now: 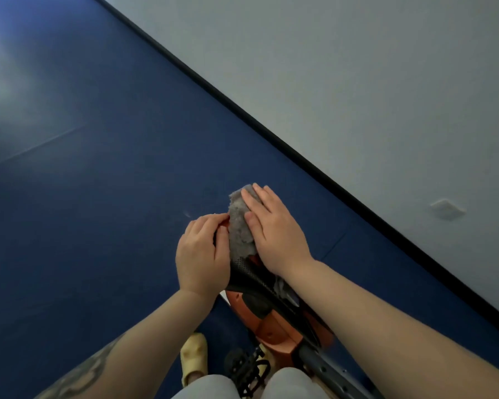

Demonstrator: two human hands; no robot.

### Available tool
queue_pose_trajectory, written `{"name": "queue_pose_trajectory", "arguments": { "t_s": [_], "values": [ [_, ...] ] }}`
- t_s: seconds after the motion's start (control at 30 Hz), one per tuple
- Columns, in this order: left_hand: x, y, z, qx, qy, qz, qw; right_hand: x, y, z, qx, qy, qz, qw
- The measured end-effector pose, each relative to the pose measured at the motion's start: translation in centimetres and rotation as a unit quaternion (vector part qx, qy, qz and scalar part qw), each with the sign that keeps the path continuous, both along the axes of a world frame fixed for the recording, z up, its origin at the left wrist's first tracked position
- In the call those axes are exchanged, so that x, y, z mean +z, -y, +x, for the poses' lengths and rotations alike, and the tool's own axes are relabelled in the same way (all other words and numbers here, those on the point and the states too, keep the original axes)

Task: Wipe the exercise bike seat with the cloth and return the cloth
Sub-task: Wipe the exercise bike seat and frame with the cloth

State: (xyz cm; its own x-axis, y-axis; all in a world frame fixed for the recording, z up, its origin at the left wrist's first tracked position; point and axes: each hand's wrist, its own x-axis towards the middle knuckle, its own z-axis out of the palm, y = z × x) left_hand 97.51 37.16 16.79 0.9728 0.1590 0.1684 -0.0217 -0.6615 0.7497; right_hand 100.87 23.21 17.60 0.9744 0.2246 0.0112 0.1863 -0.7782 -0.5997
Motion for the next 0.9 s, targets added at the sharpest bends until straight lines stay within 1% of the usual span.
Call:
{"name": "queue_pose_trajectory", "arguments": {
  "t_s": [0.07, 0.13, 0.2, 0.27, 0.33, 0.43, 0.5, 0.6, 0.67, 0.73, 0.8, 0.9],
  "values": [
    [0.0, -0.1, 0.0, -0.007, -0.003, 0.002, 1.0, 0.0, 0.2, -0.6, -0.001, 0.007, -0.003, 1.0],
    [0.0, -0.2, -0.1, -0.009, -0.004, -0.005, 1.0, -0.1, 1.6, -3.7, 0.03, 0.012, -0.003, 0.999],
    [-0.1, -0.1, -0.1, -0.006, -0.004, -0.01, 1.0, -0.1, 3.0, -6.9, 0.051, 0.003, -0.009, 0.999],
    [-0.2, -0.1, -0.2, -0.002, 0.002, -0.011, 1.0, -0.1, 3.6, -7.8, 0.048, -0.01, -0.021, 0.999],
    [-0.2, 0.0, -0.2, 0.001, 0.006, -0.013, 1.0, -0.1, 2.9, -6.2, 0.035, -0.014, -0.018, 0.999],
    [-0.4, 0.0, -0.1, 0.003, 0.017, -0.01, 1.0, -0.1, 0.8, -1.7, -0.008, -0.015, 0.02, 1.0],
    [-0.4, 0.0, -0.2, 0.001, 0.02, -0.006, 1.0, 0.0, -0.1, 0.2, -0.033, 0.001, 0.019, 0.999],
    [-0.5, -0.1, -0.2, -0.002, 0.022, 0.0, 1.0, -0.3, 0.7, -1.9, -0.021, 0.013, 0.02, 0.999],
    [-0.5, -0.1, -0.3, 0.002, 0.023, -0.006, 1.0, -0.3, 2.1, -5.2, 0.012, 0.014, 0.003, 1.0],
    [-0.5, 0.1, -0.2, 0.004, 0.026, -0.008, 1.0, -0.3, 3.2, -6.5, 0.027, 0.012, -0.026, 0.999],
    [-0.5, 0.2, -0.2, 0.007, 0.025, -0.006, 1.0, -0.2, 3.1, -5.2, 0.023, -0.005, -0.029, 0.999],
    [-0.4, 0.3, -0.2, 0.013, 0.031, 0.003, 0.999, 0.0, 1.5, -1.6, 0.007, 0.002, 0.011, 1.0]
  ]
}}
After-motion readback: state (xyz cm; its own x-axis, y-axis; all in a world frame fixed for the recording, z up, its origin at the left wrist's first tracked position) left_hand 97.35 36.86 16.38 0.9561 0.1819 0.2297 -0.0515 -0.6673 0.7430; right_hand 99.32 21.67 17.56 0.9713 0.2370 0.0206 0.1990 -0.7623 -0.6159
